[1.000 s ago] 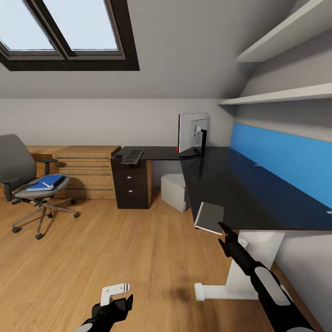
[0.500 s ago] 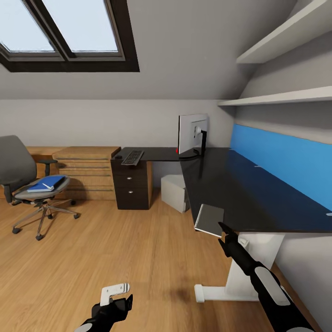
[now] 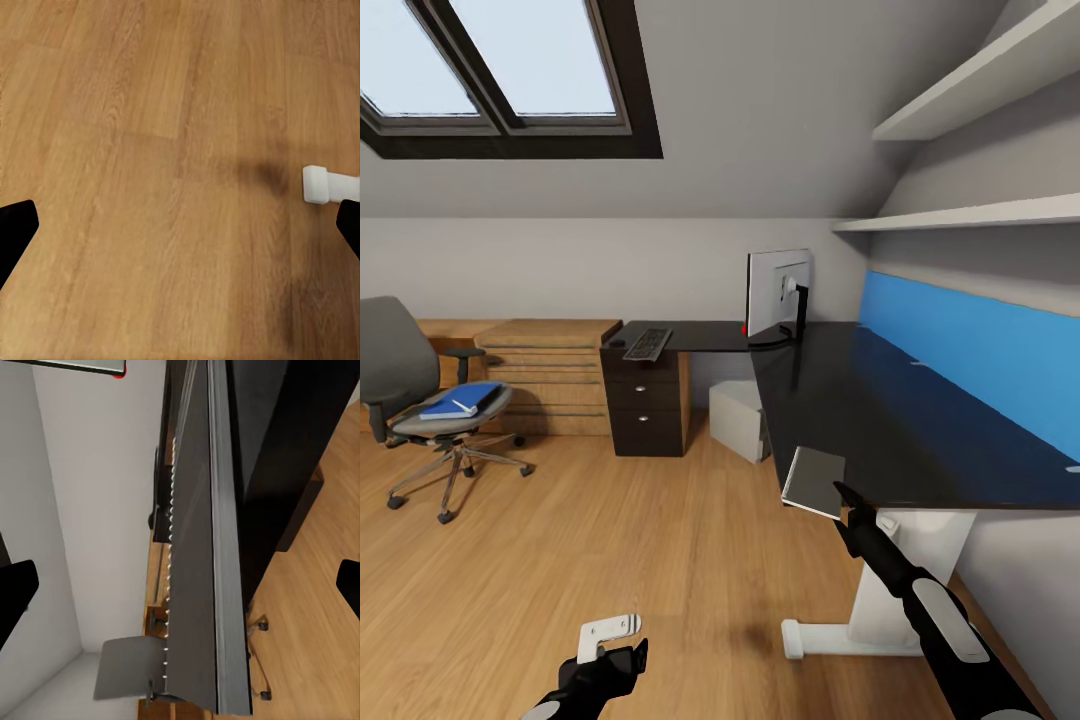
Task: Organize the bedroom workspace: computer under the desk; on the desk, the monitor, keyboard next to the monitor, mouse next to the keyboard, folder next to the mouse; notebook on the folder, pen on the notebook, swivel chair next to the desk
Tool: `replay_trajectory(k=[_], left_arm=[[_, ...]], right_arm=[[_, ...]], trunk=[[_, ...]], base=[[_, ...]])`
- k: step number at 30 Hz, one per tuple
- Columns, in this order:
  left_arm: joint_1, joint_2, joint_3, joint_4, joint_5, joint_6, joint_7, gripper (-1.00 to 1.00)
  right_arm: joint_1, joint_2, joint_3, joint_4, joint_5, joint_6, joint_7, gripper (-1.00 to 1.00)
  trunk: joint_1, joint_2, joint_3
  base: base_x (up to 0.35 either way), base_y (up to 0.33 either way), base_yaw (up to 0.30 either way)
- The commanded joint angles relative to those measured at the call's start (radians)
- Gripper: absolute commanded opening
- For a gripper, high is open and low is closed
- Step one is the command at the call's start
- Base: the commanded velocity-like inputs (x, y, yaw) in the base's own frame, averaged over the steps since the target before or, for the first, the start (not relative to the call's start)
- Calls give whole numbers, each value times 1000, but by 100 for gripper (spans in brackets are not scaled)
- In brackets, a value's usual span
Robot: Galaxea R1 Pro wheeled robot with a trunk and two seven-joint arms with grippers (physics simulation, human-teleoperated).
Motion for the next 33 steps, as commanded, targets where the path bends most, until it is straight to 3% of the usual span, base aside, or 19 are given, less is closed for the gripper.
replay_trajectory(k=[1, 33], left_arm=[[0, 0, -1, -1, 11, 3, 9, 100], [0, 0, -1, -1, 11, 2, 8, 100]], right_arm=[[0, 0, -2, 0, -7, 7, 1, 100], [0, 0, -1, 0, -7, 7, 1, 100]], trunk=[[0, 0, -1], [0, 0, -1]], base=[[0, 0, 0], [-60, 0, 0]])
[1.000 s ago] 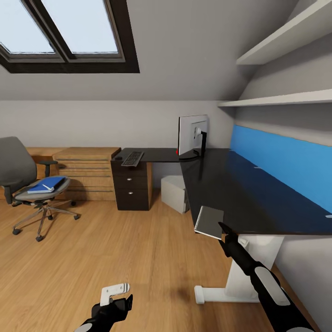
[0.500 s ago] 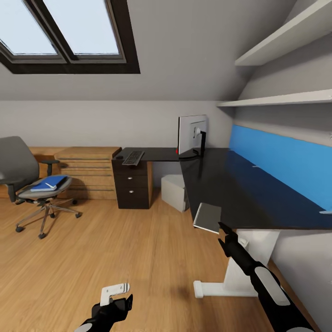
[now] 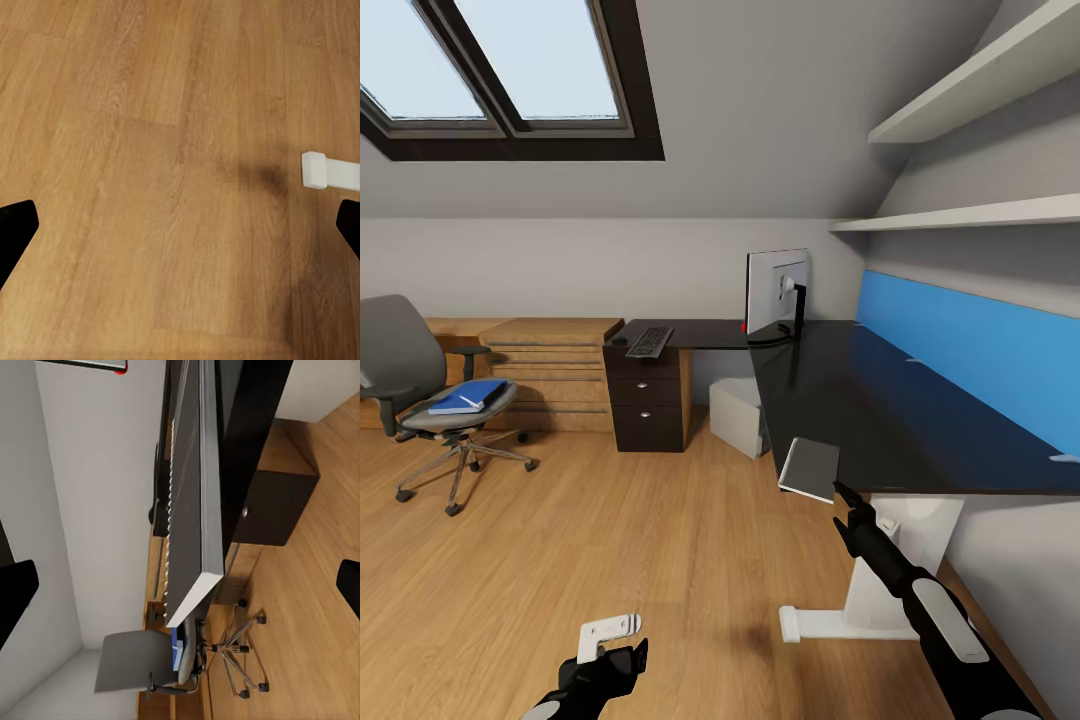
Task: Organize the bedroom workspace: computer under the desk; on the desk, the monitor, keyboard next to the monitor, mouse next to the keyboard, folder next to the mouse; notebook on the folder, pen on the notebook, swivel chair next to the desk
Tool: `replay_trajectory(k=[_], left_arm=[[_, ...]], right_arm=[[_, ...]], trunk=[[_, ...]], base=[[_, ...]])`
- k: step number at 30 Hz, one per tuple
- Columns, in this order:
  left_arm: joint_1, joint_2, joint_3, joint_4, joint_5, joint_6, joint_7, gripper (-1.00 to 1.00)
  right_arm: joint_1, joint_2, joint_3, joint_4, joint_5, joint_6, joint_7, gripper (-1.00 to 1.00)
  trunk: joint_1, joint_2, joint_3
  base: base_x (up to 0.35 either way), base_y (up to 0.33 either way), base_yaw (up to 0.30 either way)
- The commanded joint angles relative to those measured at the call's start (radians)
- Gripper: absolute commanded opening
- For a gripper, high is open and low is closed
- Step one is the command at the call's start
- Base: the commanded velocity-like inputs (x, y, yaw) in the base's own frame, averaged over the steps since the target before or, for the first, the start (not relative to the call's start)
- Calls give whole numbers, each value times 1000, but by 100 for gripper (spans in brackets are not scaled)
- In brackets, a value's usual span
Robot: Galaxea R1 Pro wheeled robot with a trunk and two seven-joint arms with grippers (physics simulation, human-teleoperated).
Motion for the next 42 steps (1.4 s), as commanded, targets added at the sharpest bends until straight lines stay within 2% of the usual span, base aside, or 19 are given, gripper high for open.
replay_trajectory(k=[1, 17, 40, 41, 42], left_arm=[[0, 0, -1, -1, 11, 3, 9, 100], [0, 0, -2, -1, 11, 3, 9, 100], [0, 0, -1, -1, 11, 3, 9, 100], [0, 0, -1, -1, 11, 3, 9, 100], [0, 0, -1, -1, 10, 3, 9, 100]], right_arm=[[0, 0, -2, 0, -7, 7, 1, 100], [0, 0, -2, 0, -7, 7, 0, 100], [0, 0, 5, 2, -5, 7, -11, 100], [0, 0, 5, 2, -5, 7, -13, -100], [0, 0, 5, 2, -5, 7, -15, -100]], trunk=[[0, 0, -1], [0, 0, -1], [0, 0, -1], [0, 0, -1], [0, 0, -1]], base=[[-3, 0, 0], [72, 0, 0], [4, 0, 0], [0, 0, 0], [0, 0, 0]])
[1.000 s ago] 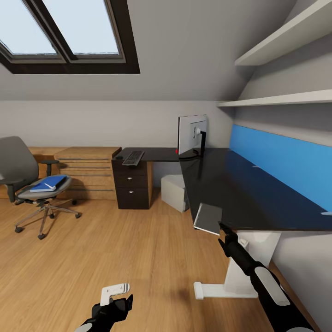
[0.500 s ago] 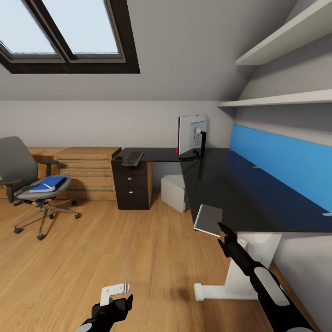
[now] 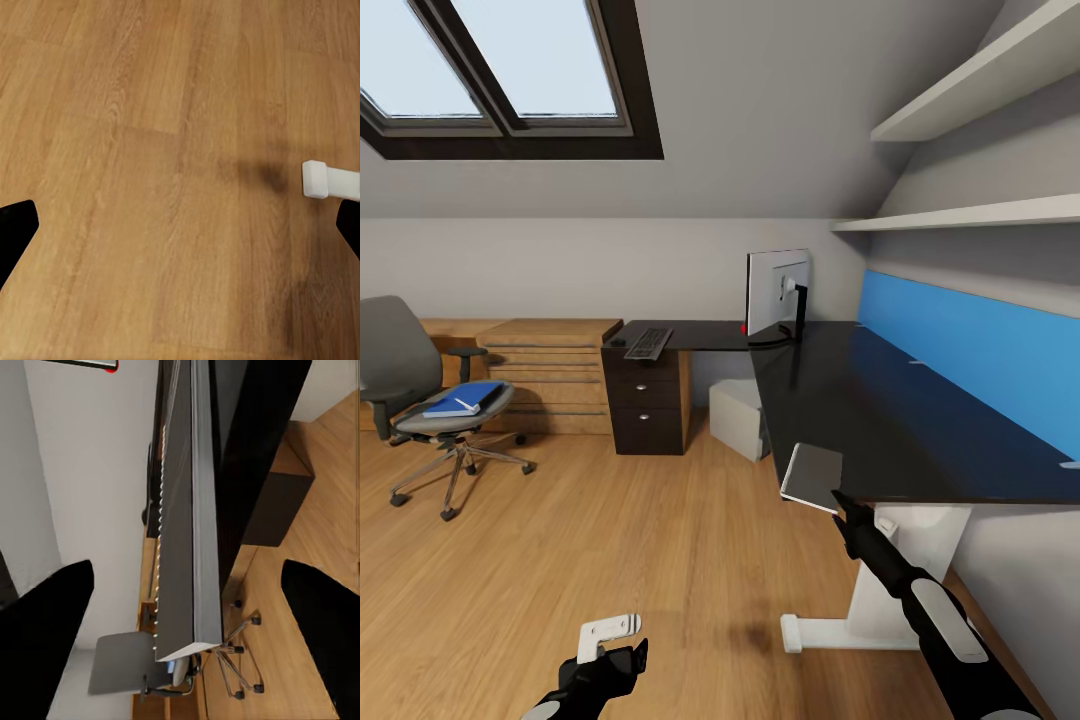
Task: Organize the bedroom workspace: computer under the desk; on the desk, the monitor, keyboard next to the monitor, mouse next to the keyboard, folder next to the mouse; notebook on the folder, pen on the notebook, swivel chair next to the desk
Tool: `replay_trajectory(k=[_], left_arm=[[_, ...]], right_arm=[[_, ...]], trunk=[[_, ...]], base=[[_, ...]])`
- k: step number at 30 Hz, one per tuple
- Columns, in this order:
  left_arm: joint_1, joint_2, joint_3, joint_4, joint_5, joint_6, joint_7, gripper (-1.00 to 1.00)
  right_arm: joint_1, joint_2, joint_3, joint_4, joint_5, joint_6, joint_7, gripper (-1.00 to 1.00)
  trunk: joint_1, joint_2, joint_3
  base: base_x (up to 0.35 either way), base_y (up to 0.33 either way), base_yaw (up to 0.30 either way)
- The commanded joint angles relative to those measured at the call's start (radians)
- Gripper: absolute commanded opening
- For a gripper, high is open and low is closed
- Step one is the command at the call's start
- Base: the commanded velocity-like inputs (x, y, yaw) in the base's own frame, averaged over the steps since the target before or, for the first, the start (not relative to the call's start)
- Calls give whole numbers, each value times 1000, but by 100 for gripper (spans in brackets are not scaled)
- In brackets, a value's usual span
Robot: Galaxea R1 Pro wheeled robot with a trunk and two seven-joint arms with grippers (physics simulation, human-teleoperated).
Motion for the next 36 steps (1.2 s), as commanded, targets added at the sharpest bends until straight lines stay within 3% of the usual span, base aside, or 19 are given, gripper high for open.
replay_trajectory(k=[1, 32, 36], left_arm=[[0, 0, -1, -1, 11, 3, 9, 100], [0, 0, -4, -3, 9, 3, 9, 100], [0, 0, -4, -3, 9, 3, 9, 100]], right_arm=[[0, 0, -2, 0, -6, 7, -2, -100], [0, -1, -5, -2, -7, 8, -5, -100], [0, -1, -5, -7, -7, 8, -3, -100]], trunk=[[0, 0, -1], [0, 0, -1], [-15, 28, 12]], base=[[0, 0, 0], [0, 0, 0], [0, 0, 0]])
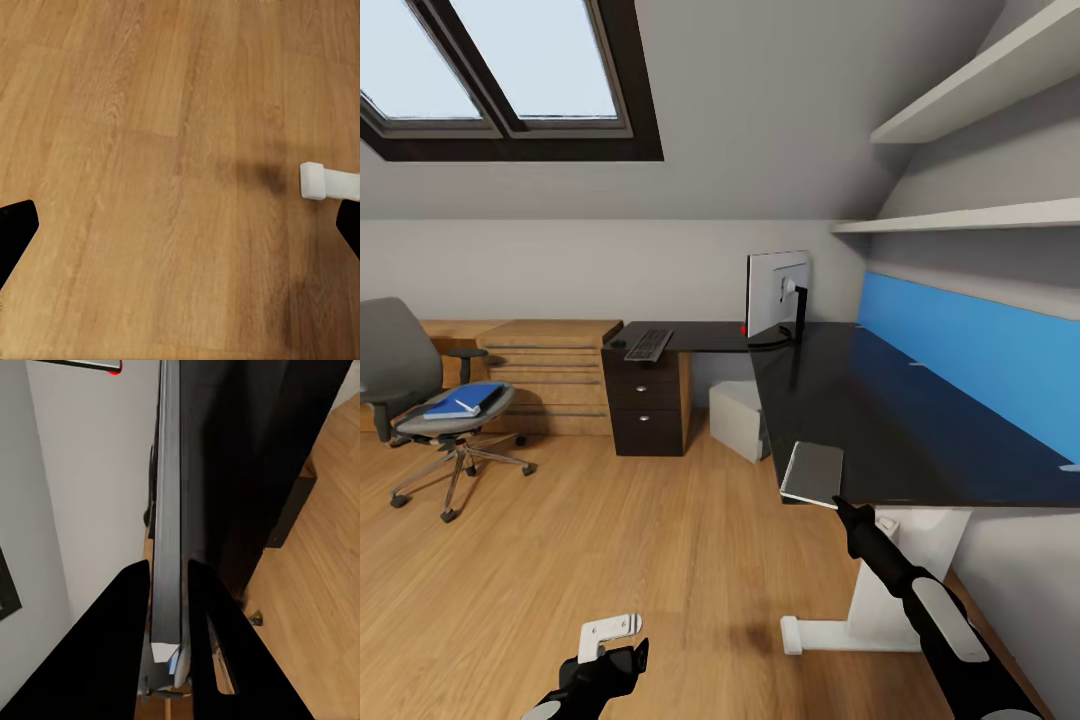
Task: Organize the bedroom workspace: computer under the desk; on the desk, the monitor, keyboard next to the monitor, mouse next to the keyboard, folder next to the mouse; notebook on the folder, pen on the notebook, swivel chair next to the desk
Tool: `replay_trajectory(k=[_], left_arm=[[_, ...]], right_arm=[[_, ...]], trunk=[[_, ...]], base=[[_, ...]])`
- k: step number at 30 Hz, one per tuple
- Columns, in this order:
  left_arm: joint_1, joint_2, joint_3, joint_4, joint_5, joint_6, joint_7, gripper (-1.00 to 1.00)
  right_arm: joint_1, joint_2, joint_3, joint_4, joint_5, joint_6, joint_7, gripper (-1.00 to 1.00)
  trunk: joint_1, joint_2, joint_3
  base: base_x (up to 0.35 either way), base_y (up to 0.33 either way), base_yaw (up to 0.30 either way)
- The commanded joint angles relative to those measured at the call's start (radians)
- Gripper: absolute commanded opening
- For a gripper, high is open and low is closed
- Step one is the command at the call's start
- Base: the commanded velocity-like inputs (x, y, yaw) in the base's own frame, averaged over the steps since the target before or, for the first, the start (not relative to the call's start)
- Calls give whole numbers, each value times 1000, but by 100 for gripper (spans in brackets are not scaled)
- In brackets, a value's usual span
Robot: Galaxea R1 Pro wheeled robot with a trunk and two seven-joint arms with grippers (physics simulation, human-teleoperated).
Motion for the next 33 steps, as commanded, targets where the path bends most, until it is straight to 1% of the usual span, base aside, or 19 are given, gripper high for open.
replay_trajectory(k=[1, 9, 19, 21, 22, 23, 25, 26, 27, 29, 30, 33], left_arm=[[0, 0, -1, -2, 11, 3, 9, 100], [0, 0, -1, -2, 11, 3, 9, 100], [0, 0, -1, 0, 11, 3, 9, 100], [0, -1, -1, 1, 12, 4, 9, 100], [0, 0, -2, 3, 12, 3, 8, 100], [0, 0, -2, 3, 11, 3, 8, 100], [0, 0, -2, 3, 11, 2, 8, 100], [0, 0, -2, 4, 11, 2, 7, 100], [0, 0, -2, 5, 11, 1, 6, 100], [0, 0, -2, 6, 11, -1, 6, 100], [0, 0, -2, 6, 11, -2, 6, 100], [0, 3, -1, 6, 11, -4, 7, 100]], right_arm=[[0, 0, -2, 0, -7, 7, 3, -100], [0, 0, -1, -7, -8, 10, 6, -100], [0, 3, 30, -49, -7, 6, 7, -100], [0, 2, 58, -72, -6, 5, 2, -100], [0, 1, 87, -90, -3, 4, -6, -100], [5, 1, 134, -125, 20, 4, -42, -100], [13, 1, 182, -168, 55, 3, -90, -100], [20, 1, 216, -207, 86, 3, -131, -100], [35, 17, 270, -259, 130, 2, -186, -100], [38, 30, 282, -269, 137, 2, -194, -100], [39, 40, 289, -276, 142, 2, -199, -100], [41, 56, 301, -287, 146, 3, -206, -100]], trunk=[[-4, 7, 2], [-35, 63, 27], [-73, 133, 59], [-73, 133, 59], [-73, 133, 59], [-73, 133, 59], [-73, 133, 59], [-73, 133, 59], [-73, 133, 59], [-73, 133, 59], [-73, 133, 59], [-73, 133, 59]], base=[[0, 0, 0], [0, 0, 0], [0, 0, 0], [0, 0, 0], [0, 0, 0], [0, 0, 0], [0, 0, 0], [0, 0, 0], [0, 20, 0], [-9, 73, 0], [-35, 172, 0], [-36, 237, 0]])
